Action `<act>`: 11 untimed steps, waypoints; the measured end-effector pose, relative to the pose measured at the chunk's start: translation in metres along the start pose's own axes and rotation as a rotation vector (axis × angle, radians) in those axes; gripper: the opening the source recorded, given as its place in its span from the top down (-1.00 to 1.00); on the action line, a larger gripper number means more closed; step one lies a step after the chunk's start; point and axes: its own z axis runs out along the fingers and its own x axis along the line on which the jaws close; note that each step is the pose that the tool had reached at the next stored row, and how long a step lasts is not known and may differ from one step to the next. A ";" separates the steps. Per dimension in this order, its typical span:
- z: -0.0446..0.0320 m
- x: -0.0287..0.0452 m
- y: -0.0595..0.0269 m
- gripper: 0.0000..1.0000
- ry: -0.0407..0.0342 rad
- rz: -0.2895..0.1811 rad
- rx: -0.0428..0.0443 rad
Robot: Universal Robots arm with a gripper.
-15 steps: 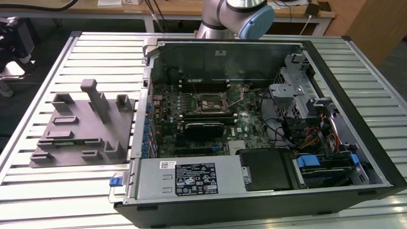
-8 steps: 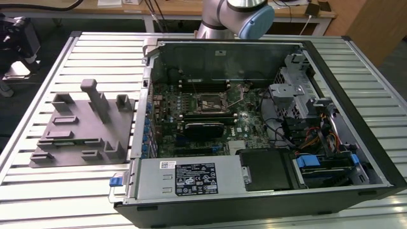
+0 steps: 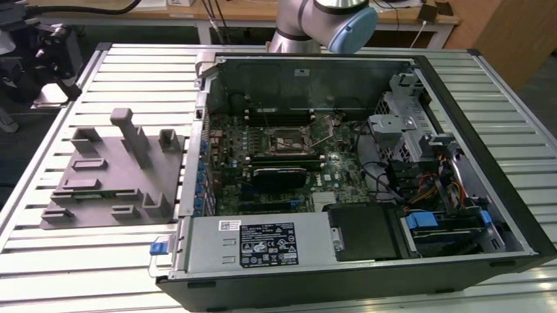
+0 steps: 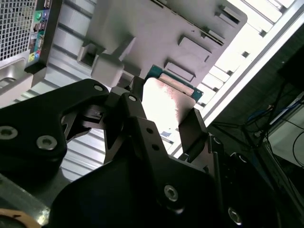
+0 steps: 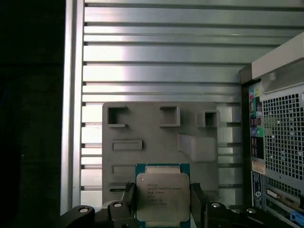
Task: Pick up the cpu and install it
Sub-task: 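Pick up the cpu and move it towards the insertion slot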
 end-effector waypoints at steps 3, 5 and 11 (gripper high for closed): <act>0.0003 -0.0072 0.0001 -0.08 0.0000 0.000 0.0000; 0.0004 -0.0122 0.0002 -0.08 0.0002 0.000 0.0001; 0.0008 -0.0249 0.0004 -0.08 0.0001 0.000 0.0001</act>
